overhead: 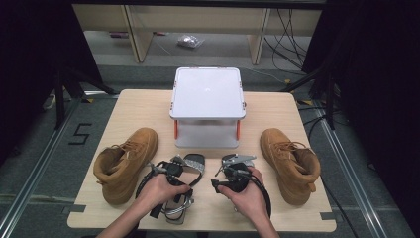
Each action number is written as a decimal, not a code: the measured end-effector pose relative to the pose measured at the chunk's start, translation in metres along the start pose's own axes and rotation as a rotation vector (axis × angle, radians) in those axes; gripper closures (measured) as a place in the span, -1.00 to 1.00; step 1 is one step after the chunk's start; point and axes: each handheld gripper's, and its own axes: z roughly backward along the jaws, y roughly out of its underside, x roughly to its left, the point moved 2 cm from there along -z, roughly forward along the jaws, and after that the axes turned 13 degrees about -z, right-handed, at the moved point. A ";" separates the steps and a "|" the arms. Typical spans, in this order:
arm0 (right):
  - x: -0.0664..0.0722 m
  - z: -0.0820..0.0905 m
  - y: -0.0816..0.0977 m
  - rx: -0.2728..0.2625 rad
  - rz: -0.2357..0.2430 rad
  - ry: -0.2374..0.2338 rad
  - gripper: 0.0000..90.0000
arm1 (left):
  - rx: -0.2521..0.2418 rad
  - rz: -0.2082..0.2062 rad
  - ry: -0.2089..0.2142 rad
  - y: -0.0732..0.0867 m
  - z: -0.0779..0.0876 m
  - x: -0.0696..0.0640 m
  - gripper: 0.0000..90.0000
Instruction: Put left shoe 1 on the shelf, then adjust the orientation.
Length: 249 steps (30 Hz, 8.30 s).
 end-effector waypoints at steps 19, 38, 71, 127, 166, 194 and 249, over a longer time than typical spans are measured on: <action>-0.005 0.004 -0.002 -0.013 -0.013 -0.011 -0.15 | -0.172 0.103 -0.045 -0.004 0.020 0.013 -0.02; -0.005 0.003 -0.002 -0.031 -0.011 -0.009 -0.15 | -0.365 0.236 -0.125 -0.071 0.028 0.059 -0.02; -0.005 0.000 -0.003 -0.023 0.005 -0.013 -0.15 | -0.336 0.243 -0.122 -0.087 -0.011 0.065 -0.21; 0.036 -0.051 -0.010 -0.054 0.137 -0.103 0.89 | -0.801 -0.092 -0.374 -0.129 0.093 0.082 0.99; 0.070 -0.087 -0.003 -0.047 0.187 -0.133 1.00 | -0.789 -0.096 -0.379 -0.130 0.093 0.081 1.00; 0.079 -0.095 -0.002 -0.091 0.184 -0.135 1.00 | -0.787 -0.096 -0.379 -0.130 0.094 0.081 1.00; 0.048 -0.107 -0.055 -0.231 0.192 0.030 1.00 | -0.773 -0.107 -0.388 -0.131 0.094 0.080 1.00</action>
